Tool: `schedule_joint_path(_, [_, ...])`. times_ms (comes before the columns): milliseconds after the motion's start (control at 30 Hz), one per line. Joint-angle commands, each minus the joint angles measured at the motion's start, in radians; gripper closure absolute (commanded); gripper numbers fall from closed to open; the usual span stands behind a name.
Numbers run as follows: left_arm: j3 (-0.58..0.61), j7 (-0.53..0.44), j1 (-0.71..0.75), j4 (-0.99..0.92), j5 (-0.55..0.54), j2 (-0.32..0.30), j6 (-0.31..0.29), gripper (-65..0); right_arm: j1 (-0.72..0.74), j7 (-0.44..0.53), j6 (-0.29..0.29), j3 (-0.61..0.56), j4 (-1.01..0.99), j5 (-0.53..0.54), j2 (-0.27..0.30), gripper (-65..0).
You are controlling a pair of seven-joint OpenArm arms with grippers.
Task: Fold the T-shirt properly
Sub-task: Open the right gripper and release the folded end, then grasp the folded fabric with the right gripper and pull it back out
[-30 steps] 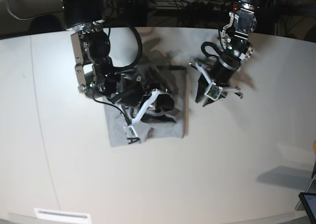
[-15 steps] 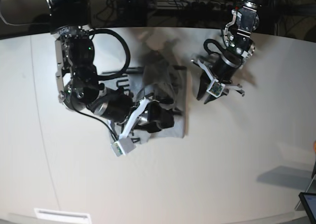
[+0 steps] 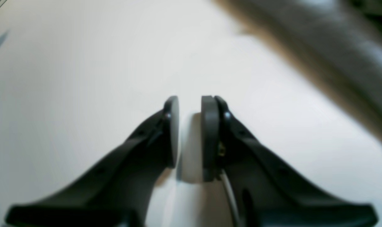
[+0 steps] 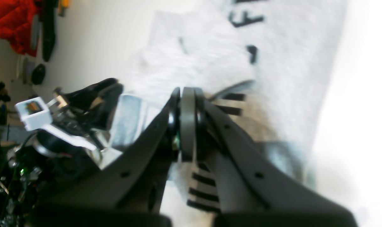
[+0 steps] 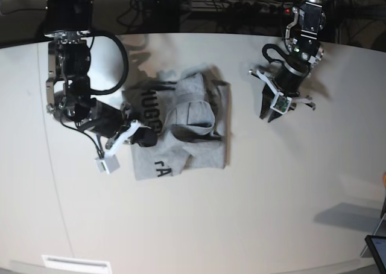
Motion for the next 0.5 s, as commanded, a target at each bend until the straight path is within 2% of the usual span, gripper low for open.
schedule_joint_path(0, [-0.015, 0.086, 0.013, -0.006, 0.031, -0.006, -0.003, -10.6, 0.023, 0.015, 0.009, 0.000, 0.001, 0.020, -0.003, 0.0])
schedule_joint_path(167, [-0.049, 0.086, 0.035, 0.008, 0.031, -0.009, -0.003, -10.6, 0.048, 0.015, 0.009, 0.000, -0.071, 0.020, -0.007, 0.0])
schedule_joint_path(300, [-0.047, 0.086, 0.045, 0.020, 0.031, -0.011, -0.003, -10.6, 0.057, 0.015, 0.009, -0.002, -0.088, 0.020, -0.036, 0.0])
schedule_joint_path(467, [-0.047, 0.086, 0.045, 0.022, 0.031, -0.008, -0.003, -10.6, 0.082, 0.016, 0.004, -0.077, -0.090, 0.020, -0.050, 0.0])
